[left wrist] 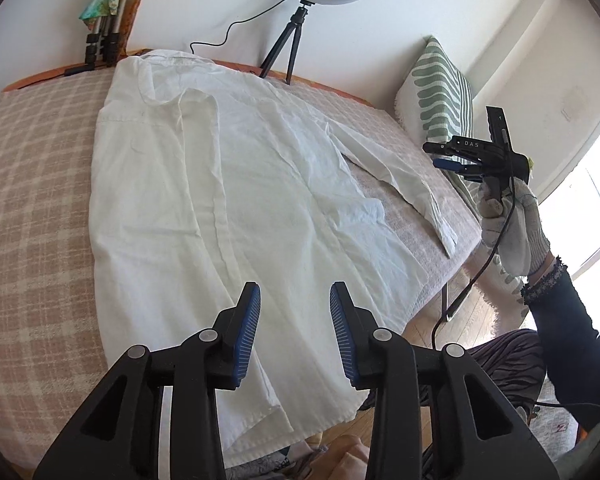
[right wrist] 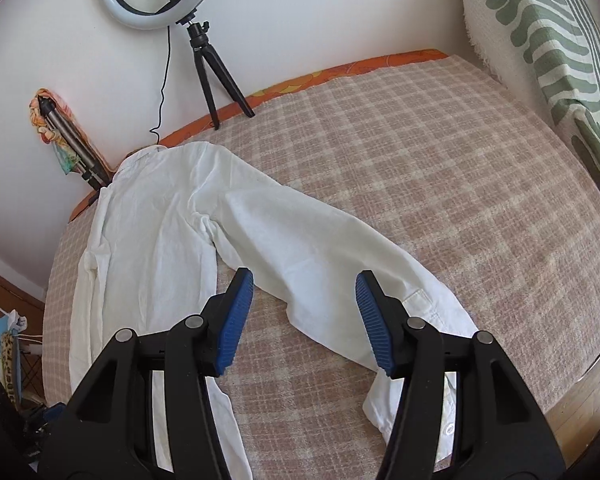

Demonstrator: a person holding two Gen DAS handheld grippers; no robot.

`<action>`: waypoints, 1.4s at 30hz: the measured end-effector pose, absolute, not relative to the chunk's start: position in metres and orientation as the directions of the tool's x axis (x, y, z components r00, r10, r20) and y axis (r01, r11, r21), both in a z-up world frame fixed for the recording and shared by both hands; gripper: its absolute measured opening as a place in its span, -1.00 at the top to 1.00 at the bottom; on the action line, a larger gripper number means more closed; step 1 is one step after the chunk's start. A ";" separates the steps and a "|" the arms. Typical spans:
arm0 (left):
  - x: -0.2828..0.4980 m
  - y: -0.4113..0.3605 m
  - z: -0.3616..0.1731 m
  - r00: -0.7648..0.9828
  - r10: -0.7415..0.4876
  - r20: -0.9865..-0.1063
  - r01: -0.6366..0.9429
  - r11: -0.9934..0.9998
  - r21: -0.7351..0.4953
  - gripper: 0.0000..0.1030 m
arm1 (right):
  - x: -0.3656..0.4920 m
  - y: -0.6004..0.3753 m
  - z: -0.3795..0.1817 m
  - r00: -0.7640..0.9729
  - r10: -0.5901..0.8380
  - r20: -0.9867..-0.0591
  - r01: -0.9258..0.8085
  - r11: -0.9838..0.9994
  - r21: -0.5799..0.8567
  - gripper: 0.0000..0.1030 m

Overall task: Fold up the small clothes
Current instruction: 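Move the right tool to the cuff of the other sleeve, then grasp the sleeve cuff with the right tool and lay it over the back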

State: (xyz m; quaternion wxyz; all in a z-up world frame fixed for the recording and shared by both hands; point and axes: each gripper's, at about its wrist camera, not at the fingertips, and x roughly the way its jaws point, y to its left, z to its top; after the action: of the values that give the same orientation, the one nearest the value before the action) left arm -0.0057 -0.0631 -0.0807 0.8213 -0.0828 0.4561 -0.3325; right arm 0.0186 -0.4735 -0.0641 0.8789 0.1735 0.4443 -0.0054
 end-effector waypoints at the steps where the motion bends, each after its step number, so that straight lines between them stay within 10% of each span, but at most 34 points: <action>1: -0.004 -0.069 -0.081 0.355 -0.627 -0.693 0.478 0.759 -0.442 0.25 | 0.015 -0.486 -0.068 0.604 0.130 -0.786 0.191 0.934 0.301 -0.10; 24: 0.030 -0.135 -0.106 0.257 -0.630 -0.733 0.497 0.737 -0.459 0.22 | -0.063 -0.580 -0.150 0.495 0.024 -0.869 0.406 0.878 0.256 -0.10; 30: 0.030 -0.141 -0.113 0.240 -0.621 -0.746 0.491 0.741 -0.459 0.22 | -0.061 -0.545 -0.149 0.478 -0.102 -0.872 0.334 0.940 0.073 0.84; 42: 0.035 -0.124 -0.108 0.265 -0.626 -0.733 0.439 0.756 -0.486 0.22 | -0.068 -0.504 -0.071 0.647 0.090 -0.757 0.232 0.923 0.308 0.92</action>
State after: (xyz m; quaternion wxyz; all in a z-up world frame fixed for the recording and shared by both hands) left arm 0.0355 -0.1237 -0.1083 0.7899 -0.0929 0.5039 -0.3371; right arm -0.0675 -0.5035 -0.0713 0.8868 0.1923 0.4184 -0.0399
